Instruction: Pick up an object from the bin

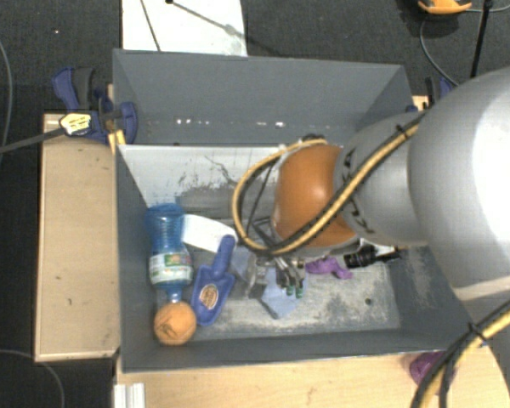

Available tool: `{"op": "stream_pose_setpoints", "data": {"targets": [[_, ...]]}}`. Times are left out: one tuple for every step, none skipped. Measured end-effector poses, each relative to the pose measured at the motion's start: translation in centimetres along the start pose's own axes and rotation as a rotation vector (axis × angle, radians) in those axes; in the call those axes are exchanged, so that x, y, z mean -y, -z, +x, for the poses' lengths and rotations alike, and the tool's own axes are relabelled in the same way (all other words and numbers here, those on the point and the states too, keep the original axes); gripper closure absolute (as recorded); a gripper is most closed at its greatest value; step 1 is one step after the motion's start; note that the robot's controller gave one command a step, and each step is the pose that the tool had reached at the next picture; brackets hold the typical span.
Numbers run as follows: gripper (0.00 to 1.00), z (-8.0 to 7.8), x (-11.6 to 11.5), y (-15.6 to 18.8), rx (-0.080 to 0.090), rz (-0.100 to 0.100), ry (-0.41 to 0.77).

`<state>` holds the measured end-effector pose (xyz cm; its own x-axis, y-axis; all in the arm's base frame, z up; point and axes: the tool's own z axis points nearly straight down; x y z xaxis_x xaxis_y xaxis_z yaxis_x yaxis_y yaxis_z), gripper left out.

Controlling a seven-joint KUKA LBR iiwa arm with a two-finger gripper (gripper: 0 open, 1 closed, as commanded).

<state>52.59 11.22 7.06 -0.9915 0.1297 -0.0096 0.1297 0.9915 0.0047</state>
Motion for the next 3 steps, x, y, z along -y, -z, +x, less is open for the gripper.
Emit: {"op": "stream_pose_setpoints", "data": {"targets": [[1.0, 0.0, 0.0, 0.0, 0.0, 0.0, 0.0], [1.0, 0.1, 0.0, 0.3, 0.0, 0.0, 0.0], [1.0, 0.1, 0.0, 1.3, -0.001, 0.0, -0.001]]}}
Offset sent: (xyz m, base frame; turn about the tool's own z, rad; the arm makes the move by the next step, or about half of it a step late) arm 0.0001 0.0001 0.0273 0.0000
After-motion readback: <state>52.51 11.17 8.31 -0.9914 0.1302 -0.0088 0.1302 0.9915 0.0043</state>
